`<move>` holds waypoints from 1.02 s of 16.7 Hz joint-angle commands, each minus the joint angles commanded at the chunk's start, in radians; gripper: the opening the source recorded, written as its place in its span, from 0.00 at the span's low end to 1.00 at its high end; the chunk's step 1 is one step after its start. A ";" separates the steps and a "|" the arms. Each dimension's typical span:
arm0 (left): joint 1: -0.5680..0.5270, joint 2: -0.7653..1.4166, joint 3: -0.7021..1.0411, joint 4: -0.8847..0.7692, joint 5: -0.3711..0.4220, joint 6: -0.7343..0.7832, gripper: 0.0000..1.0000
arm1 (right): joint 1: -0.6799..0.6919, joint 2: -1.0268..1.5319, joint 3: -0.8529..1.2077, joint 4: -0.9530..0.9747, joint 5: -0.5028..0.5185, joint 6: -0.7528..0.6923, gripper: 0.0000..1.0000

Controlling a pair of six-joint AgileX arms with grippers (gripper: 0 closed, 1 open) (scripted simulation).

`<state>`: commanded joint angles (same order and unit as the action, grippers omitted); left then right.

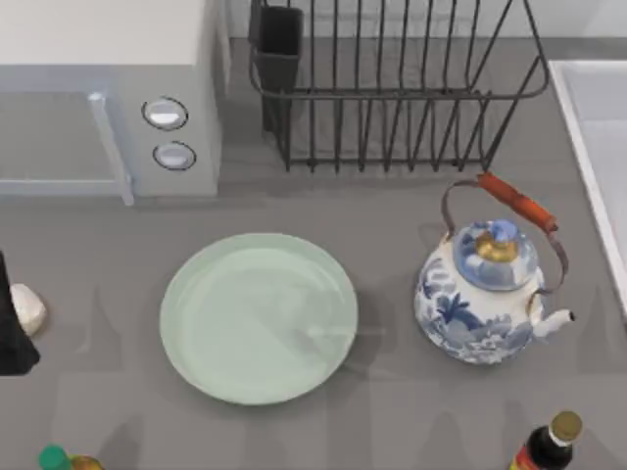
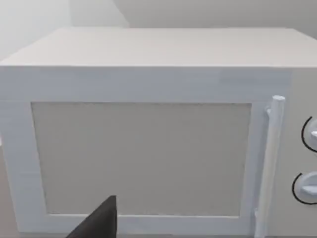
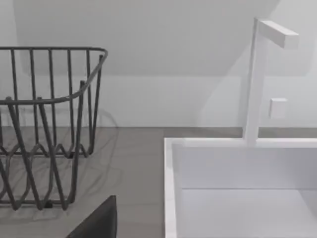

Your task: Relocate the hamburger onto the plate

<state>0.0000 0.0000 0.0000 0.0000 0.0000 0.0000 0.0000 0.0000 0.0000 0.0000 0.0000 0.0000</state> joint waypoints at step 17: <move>0.044 1.117 0.737 -0.607 -0.001 0.653 1.00 | 0.000 0.000 0.000 0.000 0.000 0.000 1.00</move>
<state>0.0439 1.1173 0.7366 -0.6067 -0.0008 0.6530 0.0000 0.0000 0.0000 0.0000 0.0000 0.0000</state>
